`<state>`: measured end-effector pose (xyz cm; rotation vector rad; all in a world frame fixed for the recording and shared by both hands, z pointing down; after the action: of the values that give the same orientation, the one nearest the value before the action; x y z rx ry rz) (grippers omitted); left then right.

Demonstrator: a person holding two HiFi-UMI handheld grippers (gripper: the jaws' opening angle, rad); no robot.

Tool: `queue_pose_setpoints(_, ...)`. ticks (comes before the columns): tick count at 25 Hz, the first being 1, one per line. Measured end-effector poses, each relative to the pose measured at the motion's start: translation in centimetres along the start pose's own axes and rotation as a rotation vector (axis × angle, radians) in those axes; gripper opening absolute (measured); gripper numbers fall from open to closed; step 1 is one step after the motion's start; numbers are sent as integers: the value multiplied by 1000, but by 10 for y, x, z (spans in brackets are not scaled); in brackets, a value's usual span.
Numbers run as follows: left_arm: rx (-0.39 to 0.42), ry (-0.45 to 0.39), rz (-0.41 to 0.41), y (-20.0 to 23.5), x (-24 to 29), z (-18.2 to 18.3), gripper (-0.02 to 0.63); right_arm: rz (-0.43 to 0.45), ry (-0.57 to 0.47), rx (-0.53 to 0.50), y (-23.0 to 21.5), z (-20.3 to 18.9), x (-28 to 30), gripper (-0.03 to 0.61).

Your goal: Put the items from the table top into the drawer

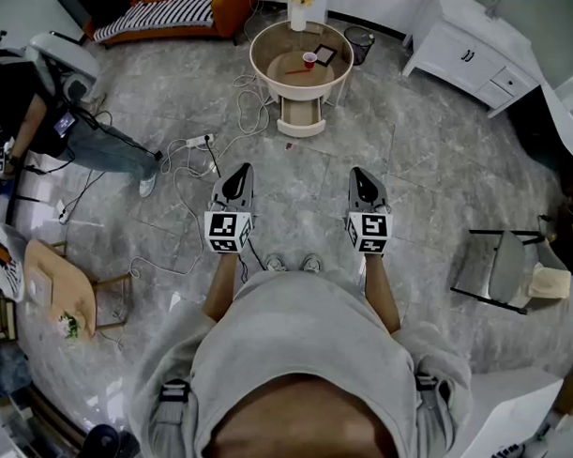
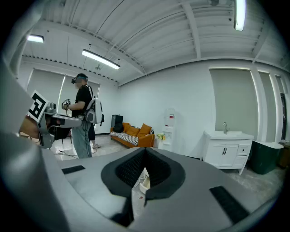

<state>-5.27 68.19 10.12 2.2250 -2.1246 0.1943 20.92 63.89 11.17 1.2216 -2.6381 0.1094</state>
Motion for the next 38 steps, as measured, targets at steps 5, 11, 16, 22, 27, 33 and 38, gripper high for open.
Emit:
queue_pose_setpoints(5, 2, -2, 1, -6, -2, 0, 15, 7, 1, -2, -1, -2, -3, 25)
queue_pose_setpoints(11, 10, 0, 3, -12, -4, 1, 15, 12, 5, -4, -3, -5, -8, 25)
queue_pose_setpoints(16, 15, 3, 1, -20, -3, 3, 15, 21, -3, 10, -8, -7, -13, 25)
queue_pose_setpoints(22, 22, -1, 9, -38, 5, 5, 15, 42, -11, 20, -24, -12, -15, 25)
queue_pose_setpoints(27, 30, 0, 22, -58, 8, 5, 16, 64, -8, 16, -40, -19, -21, 25)
queue_pose_setpoints(33, 30, 6, 39, -82, 9, 1, 15, 91, 3, 6, -58, -30, -30, 25)
queue_pose_setpoints(38, 36, 5, 44, -88, 12, 5, 15, 94, -8, 17, -67, -30, -30, 25)
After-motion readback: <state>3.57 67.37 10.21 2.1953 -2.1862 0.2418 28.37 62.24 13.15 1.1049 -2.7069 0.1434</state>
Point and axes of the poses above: the fingertips, and each gripper's own axes: x forward along the fingers, y to its left, z out of its top, the point moved 2 cm from there along -x, backward along the fingers, and after that the axes turned 12 degrees about z, right-handed, at the moved point
